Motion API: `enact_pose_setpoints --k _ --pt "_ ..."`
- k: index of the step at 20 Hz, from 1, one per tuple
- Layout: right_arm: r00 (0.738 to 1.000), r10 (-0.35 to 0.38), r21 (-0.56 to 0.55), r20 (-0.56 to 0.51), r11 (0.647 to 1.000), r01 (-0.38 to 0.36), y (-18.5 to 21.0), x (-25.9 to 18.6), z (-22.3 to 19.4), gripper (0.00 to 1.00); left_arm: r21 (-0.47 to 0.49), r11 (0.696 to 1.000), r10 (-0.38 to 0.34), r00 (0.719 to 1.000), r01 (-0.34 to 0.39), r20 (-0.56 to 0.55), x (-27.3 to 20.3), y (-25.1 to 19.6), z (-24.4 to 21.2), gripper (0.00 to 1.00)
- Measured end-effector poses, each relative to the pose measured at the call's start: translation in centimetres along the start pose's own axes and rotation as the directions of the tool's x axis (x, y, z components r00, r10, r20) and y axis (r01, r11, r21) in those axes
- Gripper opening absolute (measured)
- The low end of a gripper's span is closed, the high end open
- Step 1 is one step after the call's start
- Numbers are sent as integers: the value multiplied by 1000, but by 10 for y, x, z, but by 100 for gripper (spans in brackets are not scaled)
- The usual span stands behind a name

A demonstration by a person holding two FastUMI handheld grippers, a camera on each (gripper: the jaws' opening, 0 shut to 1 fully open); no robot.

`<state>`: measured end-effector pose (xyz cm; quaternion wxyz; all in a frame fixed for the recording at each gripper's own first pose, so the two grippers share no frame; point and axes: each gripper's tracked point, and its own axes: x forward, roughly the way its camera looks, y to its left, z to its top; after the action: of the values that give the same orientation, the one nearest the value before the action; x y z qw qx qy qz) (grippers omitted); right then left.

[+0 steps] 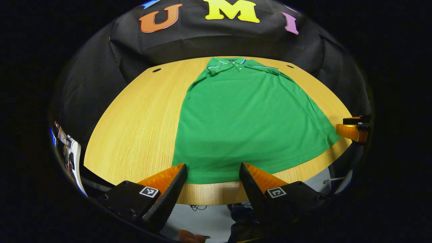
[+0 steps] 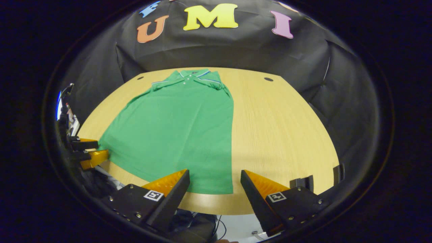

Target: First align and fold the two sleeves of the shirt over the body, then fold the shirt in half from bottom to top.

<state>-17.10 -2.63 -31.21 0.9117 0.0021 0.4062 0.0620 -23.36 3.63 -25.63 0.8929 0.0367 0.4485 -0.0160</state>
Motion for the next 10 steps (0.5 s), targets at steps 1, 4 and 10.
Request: enact_pose_setpoints --k 1,4,10 --pt "1000 -4 -5 -15 1000 4 4 5 -4 95 9 1000 3 1000 -3 -2 2 1 0 100" --pt "996 -3 -30 -86 1000 0 14 16 -22 95 6 1000 -8 1000 8 16 7 4 4 100" --pt "994 11 19 -106 1000 -9 24 19 -25 98 -36 999 -12 999 14 43 9 2 2 100"
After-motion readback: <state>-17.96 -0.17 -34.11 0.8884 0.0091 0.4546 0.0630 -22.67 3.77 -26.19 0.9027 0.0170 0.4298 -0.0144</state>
